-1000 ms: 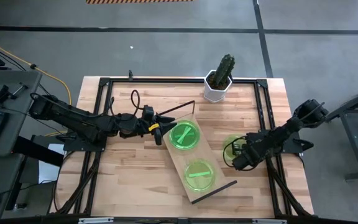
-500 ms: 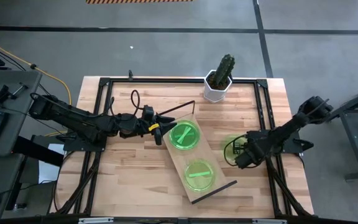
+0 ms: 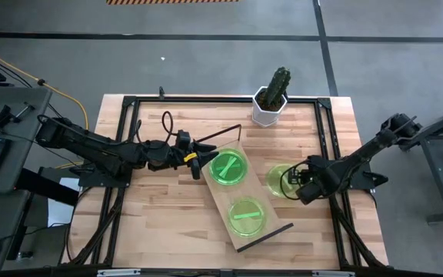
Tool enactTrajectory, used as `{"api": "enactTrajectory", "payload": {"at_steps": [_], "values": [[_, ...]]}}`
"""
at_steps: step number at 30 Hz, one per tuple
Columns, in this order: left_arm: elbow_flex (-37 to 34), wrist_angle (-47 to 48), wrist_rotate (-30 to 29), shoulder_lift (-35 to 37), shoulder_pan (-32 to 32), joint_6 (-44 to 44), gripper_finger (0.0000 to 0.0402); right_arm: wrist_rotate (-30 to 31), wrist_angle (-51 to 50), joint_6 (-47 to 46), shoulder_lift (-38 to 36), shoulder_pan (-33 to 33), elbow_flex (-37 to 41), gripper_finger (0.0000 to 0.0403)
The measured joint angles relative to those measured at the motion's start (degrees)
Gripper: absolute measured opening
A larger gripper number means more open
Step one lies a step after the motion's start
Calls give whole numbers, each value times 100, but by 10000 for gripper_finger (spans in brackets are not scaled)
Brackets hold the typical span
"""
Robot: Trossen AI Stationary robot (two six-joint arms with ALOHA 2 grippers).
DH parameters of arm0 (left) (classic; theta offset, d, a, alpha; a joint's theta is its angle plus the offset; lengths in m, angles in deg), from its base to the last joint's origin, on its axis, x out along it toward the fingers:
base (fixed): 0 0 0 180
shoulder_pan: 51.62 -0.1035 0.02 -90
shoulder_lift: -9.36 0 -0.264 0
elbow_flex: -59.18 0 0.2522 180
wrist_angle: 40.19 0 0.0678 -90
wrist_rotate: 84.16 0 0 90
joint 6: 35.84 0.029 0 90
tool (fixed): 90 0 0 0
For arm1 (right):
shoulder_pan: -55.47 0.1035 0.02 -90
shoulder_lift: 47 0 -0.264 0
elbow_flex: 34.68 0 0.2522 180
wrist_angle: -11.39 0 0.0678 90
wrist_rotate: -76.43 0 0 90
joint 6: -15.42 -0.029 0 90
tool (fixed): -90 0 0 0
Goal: Place and stack plates onto a shelf
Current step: Stack the green plate on top of the bottom green plate on the shelf
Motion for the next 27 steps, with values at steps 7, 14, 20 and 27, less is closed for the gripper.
{"api": "enactTrajectory", "payload": {"at_steps": [7, 14, 20, 27], "values": [[0, 0, 0, 0, 0, -3, 139, 502, 1, 22, -360, 0, -2, 0], [0, 1, 0, 0, 1, -138, 139, 969, -48, 90, -863, 0, -7, 0], [0, 2, 0, 0, 0, -138, 139, 772, -62, 306, -941, 4, -7, 0], [0, 3, 0, 0, 1, -137, 139, 618, 441, 342, -914, 4, 353, 40]]}}
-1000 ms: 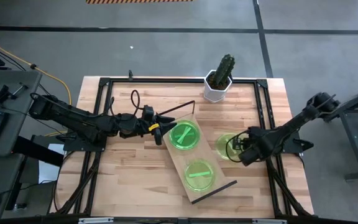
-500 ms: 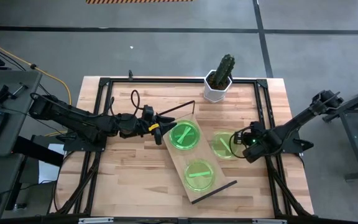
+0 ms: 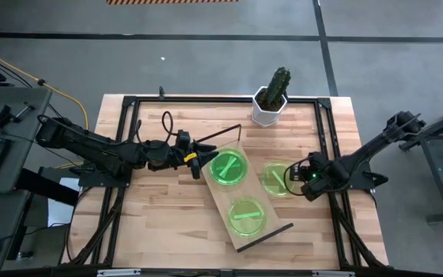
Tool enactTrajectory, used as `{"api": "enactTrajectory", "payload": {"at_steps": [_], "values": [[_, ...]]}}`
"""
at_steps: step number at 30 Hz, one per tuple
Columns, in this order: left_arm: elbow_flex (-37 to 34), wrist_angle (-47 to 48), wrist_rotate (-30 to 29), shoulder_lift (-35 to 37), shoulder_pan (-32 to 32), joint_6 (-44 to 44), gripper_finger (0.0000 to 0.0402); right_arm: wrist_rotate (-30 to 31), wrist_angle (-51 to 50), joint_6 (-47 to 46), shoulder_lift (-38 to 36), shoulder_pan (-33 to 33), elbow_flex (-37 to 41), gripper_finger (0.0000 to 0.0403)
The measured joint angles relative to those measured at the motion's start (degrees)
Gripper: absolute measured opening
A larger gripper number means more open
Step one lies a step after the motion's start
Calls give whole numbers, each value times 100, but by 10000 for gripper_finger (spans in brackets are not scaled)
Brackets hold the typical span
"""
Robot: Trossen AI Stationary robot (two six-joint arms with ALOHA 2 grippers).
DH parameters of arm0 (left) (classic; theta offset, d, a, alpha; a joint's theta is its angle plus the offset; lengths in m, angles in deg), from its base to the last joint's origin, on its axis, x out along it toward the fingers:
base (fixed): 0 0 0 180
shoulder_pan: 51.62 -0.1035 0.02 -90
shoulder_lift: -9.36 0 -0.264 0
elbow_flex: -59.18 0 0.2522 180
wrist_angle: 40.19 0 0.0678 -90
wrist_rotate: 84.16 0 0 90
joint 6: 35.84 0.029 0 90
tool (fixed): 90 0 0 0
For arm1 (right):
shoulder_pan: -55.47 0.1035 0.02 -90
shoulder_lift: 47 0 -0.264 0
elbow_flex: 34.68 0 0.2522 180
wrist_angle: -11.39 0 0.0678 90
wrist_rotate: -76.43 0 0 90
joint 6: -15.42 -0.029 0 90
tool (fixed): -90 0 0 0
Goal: Place and stack plates onto a shelf
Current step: Stack the green plate on top of the bottom green plate on the shelf
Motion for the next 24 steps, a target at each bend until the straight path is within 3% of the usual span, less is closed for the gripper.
{"api": "enactTrajectory", "payload": {"at_steps": [4, 10, 15, 24], "values": [[0, -1, 0, 0, 1, -1, 139, 17, 859, -18, -151, -2, 649, 103], [0, 0, -1, 0, 1, -68, 139, 439, 759, -47, -381, -5, 936, 175], [0, 1, -4, 0, -1, -145, 138, 378, 1387, 296, -377, -42, 1319, 188], [0, -1, -12, 0, -1, -162, 139, 914, 3461, 747, -400, -36, 2290, 188]]}}
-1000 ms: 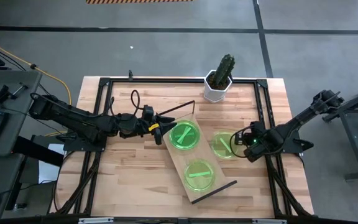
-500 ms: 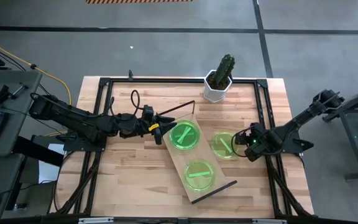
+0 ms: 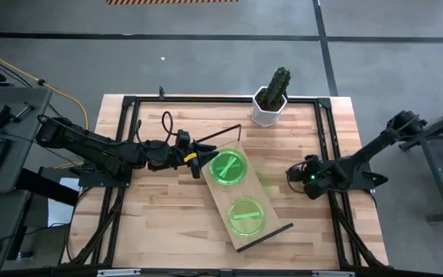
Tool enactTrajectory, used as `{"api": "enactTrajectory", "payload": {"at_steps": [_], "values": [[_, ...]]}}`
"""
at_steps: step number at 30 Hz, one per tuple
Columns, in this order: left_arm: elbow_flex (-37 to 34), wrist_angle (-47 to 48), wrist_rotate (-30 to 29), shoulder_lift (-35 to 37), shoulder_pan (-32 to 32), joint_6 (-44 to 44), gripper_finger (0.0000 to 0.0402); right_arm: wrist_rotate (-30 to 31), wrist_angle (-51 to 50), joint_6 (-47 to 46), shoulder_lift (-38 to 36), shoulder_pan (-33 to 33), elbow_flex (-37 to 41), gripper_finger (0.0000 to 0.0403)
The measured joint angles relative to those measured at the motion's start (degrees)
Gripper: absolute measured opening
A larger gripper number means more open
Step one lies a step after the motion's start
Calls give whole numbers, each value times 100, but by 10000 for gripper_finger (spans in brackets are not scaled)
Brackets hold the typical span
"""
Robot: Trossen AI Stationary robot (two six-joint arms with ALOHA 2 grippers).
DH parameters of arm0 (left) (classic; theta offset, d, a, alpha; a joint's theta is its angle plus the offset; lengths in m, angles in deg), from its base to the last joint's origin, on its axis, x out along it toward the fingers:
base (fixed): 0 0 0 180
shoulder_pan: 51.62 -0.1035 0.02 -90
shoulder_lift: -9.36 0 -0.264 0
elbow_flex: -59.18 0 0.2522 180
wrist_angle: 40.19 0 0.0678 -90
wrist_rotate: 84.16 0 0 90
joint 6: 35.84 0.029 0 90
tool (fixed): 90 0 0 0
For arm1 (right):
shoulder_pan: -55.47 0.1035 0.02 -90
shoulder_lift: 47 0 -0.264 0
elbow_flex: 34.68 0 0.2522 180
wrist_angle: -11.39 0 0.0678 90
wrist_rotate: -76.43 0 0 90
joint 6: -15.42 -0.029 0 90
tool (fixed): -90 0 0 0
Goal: Place and stack plates onto a shelf
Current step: Stack the green plate on top of the bottom green plate on the shelf, then adjust the shelf
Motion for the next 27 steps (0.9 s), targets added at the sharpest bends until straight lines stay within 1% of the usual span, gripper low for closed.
{"api": "enactTrajectory", "payload": {"at_steps": [3, 17, 24, 25, 27], "values": [[0, -1, -2, 0, 0, -1, 139, 185, 488, 189, 14, -6, 212, 188], [0, 5, -22, 0, 0, 6, 138, 178, 388, 212, 50, -10, 182, 188], [0, 10, -19, 0, 0, 17, 138, 204, 554, 218, 45, -10, 188, 188], [0, 31, 54, 0, -2, 26, 138, 245, 651, 242, 22, -11, 206, 188], [0, 154, 423, 0, 8, 193, 138, 293, 897, 389, -59, -17, 223, 188]]}}
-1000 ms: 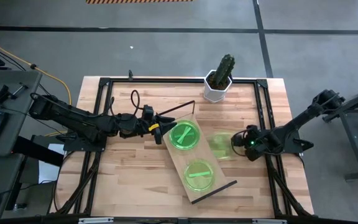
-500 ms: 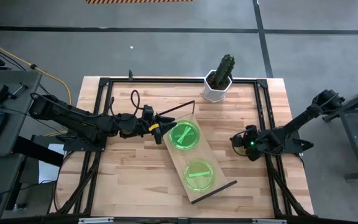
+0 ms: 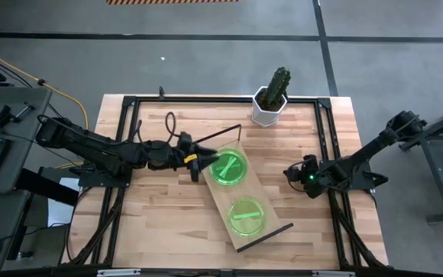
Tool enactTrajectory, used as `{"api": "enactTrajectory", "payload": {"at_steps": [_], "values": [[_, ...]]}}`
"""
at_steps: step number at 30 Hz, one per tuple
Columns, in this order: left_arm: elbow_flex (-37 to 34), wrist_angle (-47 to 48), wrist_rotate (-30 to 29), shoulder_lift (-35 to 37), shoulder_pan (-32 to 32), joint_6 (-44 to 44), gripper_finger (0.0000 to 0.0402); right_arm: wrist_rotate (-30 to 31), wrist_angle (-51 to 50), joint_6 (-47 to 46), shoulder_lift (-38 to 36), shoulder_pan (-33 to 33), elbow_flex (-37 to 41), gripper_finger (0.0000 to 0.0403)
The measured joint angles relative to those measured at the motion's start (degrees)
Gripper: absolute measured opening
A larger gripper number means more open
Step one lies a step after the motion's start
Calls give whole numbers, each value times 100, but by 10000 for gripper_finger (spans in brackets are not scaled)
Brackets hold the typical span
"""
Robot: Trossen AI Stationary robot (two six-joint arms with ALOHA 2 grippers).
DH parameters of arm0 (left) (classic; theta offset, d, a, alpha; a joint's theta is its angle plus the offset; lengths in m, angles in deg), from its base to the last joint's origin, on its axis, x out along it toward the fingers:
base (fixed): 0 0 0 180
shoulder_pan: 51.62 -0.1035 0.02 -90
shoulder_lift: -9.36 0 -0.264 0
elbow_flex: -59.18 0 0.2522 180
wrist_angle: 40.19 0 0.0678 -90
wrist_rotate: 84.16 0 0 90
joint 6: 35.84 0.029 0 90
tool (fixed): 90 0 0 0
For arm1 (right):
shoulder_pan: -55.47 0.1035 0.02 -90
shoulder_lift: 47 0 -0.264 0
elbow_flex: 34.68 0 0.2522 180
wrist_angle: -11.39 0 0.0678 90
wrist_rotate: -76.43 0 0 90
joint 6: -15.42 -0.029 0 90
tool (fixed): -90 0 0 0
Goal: Place and stack plates onto a shelf
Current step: Adjust the shelf
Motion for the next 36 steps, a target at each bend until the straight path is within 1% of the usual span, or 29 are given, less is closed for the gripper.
{"api": "enactTrajectory", "payload": {"at_steps": [4, 6, 8, 11, 13, 14, 15, 17, 19, 21, 23, 27, 31, 33, 36], "values": [[0, 506, 859, 28, 142, 91, 133, 33, 568, 538, -291, -2, -4, 188], [0, 875, 1060, 31, 272, 35, 128, -224, 753, 849, -440, -8, -7, 178], [0, 1304, 1059, 31, 455, 21, 120, -683, 721, 1113, -490, -44, -150, 154], [0, 1978, 877, 31, 777, -22, 97, -1431, 162, 1604, -472, -153, -660, 91], [0, 2394, 646, 27, 1018, -144, 72, -1812, -478, 1876, -419, -219, -1124, 36], [0, 2546, 494, 8, 1149, -201, 56, -1956, -790, 2047, -358, -240, -1379, 19], [0, 2703, 323, -21, 1277, -279, 39, -2083, -1050, 2211, -285, -255, -1626, 11], [-2, 3003, -17, -100, 1536, -463, 11, -2400, -1540, 2371, -105, -281, -2075, 16], [-2, 3166, -280, -262, 1764, -744, 8, -2772, -1799, 2551, 171, -290, -2386, 11], [-2, 3284, -339, -485, 1948, -944, 8, -3119, -1817, 2753, 484, -273, -2590, 3], [-2, 3261, -317, -744, 2072, -1163, 2, -3450, -1724, 2822, 850, -228, -2740, 5], [-9, 3026, -33, -1369, 2183, -1566, 1, -3868, -1690, 3060, 1464, -85, -3080, 1], [-7, 2625, 409, -1909, 2167, -1849, 1, -4159, -1905, 3097, 1703, 96, -3497, 0], [-7, 2548, 499, -2082, 2169, -1991, 0, -4293, -2276, 3085, 1704, 224, -3762, 0], [-7, 2536, 620, -2208, 2167, -2037, 0, -4448, -3079, 2834, 1706, 482, -4148, 0]]}}
